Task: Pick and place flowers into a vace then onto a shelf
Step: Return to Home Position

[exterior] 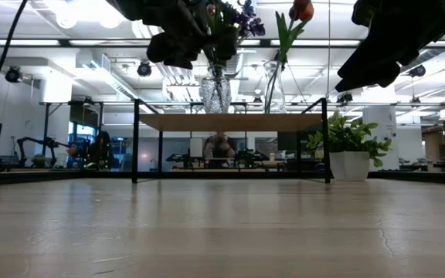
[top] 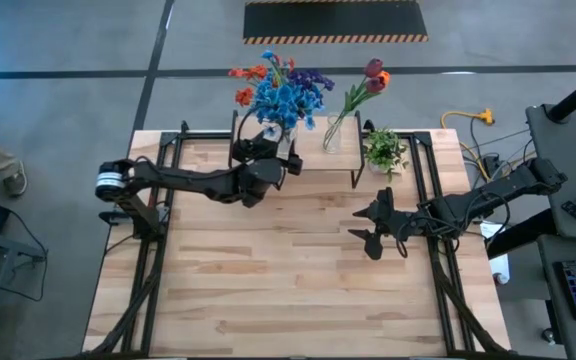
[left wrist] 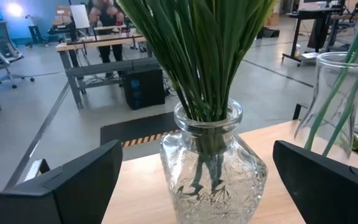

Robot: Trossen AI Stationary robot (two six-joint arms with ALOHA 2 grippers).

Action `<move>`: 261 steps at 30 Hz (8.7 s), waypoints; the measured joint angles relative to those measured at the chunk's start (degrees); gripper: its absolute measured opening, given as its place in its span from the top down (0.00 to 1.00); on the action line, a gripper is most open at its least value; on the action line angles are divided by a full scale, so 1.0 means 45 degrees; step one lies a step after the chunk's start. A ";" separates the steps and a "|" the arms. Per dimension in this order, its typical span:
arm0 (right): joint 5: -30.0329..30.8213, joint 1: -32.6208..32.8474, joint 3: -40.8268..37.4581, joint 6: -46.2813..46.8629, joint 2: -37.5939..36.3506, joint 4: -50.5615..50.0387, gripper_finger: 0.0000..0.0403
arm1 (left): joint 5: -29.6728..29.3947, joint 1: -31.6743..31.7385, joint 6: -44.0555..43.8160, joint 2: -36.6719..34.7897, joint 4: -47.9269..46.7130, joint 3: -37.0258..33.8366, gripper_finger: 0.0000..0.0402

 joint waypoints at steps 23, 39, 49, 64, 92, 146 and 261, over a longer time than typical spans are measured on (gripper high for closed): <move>0.0000 0.0000 -0.0039 -0.0005 0.0000 0.0106 0.40 | -0.0816 -0.0470 0.1609 -0.0900 -0.0260 -0.0025 0.01; 0.0000 0.0000 -0.0039 -0.0078 0.0000 0.0107 0.40 | -0.2436 -0.1278 0.2337 -0.0905 -0.0695 -0.0030 0.01; -0.0008 -0.0001 -0.0039 -0.0073 0.0000 0.0107 0.40 | -0.3608 -0.2099 0.3021 -0.0905 -0.0798 0.0062 0.01; -0.0015 -0.0001 -0.0039 -0.0068 0.0000 0.0117 0.40 | -0.5273 -0.4488 0.4600 -0.1404 -0.0690 0.0117 0.01; -0.0003 -0.0005 -0.0039 -0.1196 0.0005 0.0996 0.40 | -0.5240 -0.9405 0.6578 -0.3048 -0.0581 0.4128 0.01; -0.1301 -0.1257 0.5893 -0.6854 -0.0010 0.1586 0.40 | 0.8107 -1.0003 0.6396 -1.8897 -0.2506 -0.8948 0.01; -0.5719 -0.3619 -0.1073 -0.6055 -0.4316 0.6235 0.40 | 1.6017 -0.1260 0.2541 -2.0168 0.1644 -1.4835 0.01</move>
